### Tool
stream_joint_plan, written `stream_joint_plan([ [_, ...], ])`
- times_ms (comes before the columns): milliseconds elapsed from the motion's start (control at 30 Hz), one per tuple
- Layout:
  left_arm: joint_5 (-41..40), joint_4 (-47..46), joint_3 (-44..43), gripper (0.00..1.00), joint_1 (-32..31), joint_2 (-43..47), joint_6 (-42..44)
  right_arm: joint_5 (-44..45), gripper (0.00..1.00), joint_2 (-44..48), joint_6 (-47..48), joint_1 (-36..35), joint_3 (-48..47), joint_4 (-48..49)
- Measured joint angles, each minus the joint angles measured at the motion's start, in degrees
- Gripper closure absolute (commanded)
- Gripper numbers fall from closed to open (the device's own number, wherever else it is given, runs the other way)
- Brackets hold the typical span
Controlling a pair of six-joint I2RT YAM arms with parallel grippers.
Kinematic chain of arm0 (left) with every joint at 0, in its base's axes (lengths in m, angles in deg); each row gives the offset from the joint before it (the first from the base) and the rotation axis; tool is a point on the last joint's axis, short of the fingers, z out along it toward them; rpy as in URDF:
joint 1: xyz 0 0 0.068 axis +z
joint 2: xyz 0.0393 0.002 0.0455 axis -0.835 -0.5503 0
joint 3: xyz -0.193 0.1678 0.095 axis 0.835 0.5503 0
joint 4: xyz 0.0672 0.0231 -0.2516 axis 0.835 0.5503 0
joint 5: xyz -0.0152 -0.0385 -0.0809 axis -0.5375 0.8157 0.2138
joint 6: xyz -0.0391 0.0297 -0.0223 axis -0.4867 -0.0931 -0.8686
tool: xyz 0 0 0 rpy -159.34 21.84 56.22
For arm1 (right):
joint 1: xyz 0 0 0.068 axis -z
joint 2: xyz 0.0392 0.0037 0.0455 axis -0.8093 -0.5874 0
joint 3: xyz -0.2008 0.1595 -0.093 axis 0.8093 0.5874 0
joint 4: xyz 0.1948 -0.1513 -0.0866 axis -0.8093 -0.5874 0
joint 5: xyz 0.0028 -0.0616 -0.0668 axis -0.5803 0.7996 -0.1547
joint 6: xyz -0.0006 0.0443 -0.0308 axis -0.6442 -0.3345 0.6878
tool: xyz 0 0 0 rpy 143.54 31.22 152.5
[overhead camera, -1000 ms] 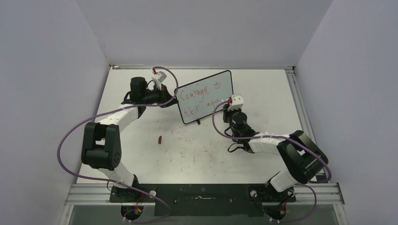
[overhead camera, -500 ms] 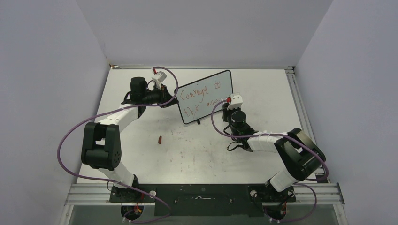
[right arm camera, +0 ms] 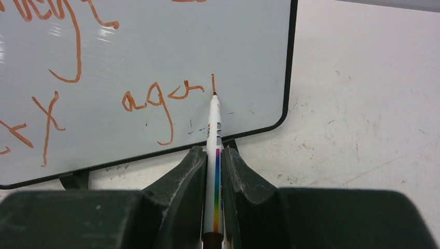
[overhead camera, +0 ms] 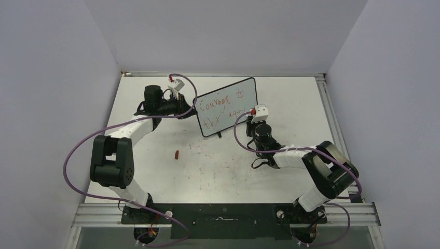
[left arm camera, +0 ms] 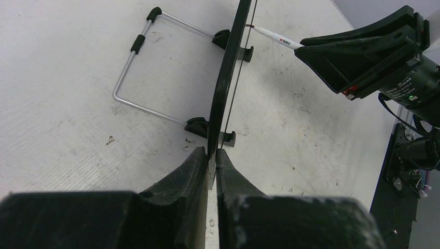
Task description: Write a sentence on the whiteboard
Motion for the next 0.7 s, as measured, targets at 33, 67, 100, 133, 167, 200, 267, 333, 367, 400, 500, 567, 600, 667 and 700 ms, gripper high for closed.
stream_joint_plan([
  [33,0.0,0.0,0.0,1.0,0.0,0.0,0.0,0.0,0.95,0.0,-0.1,0.0,0.0,-0.1],
  [67,0.1,0.0,0.0,1.0,0.0,0.0,0.0,0.0,0.95,0.0,-0.1,0.0,0.0,-0.1],
  [100,0.1,0.0,0.0,1.0,0.0,0.0,0.0,0.0,0.95,0.0,-0.1,0.0,0.0,-0.1],
  [133,0.1,0.0,0.0,1.0,0.0,0.0,0.0,0.0,0.95,0.0,-0.1,0.0,0.0,-0.1],
  [167,0.2,0.0,0.0,1.0,0.0,0.0,0.0,0.0,0.95,0.0,-0.2,0.0,0.0,-0.1],
  [200,0.2,0.0,0.0,1.0,0.0,0.0,0.0,0.0,0.95,0.0,-0.1,0.0,0.0,-0.1],
  [267,0.2,0.0,0.0,1.0,0.0,0.0,0.0,0.1,0.95,0.0,-0.1,0.0,0.0,-0.1],
  [333,0.2,0.0,0.0,1.0,0.0,0.0,0.0,0.2,0.95,0.4,-0.1,-0.1,0.3,-0.3],
  [367,0.2,0.0,0.0,1.0,0.0,0.0,0.0,0.3,0.95,0.8,-0.1,-0.1,0.6,-0.6],
  [400,0.2,0.0,0.0,1.0,0.0,0.0,0.0,0.4,0.95,1.4,-0.1,-0.2,0.8,-0.9],
  [500,0.2,0.0,0.0,1.0,0.0,0.0,0.0,0.7,0.95,3.3,0.0,-0.2,1.0,-1.5],
  [567,0.2,0.0,0.0,1.0,0.0,0.0,0.0,0.8,0.95,4.6,0.1,-0.2,1.0,-1.5],
  [600,0.2,0.0,0.0,1.0,0.0,0.0,0.0,0.9,0.95,5.0,0.2,-0.2,1.0,-1.4],
  [667,0.2,0.0,0.0,1.0,0.0,0.0,0.0,0.9,0.95,5.3,0.5,-0.2,0.9,-1.3],
  [700,0.2,0.0,0.0,1.0,0.0,0.0,0.0,0.9,0.95,5.3,0.7,-0.2,0.9,-1.4],
])
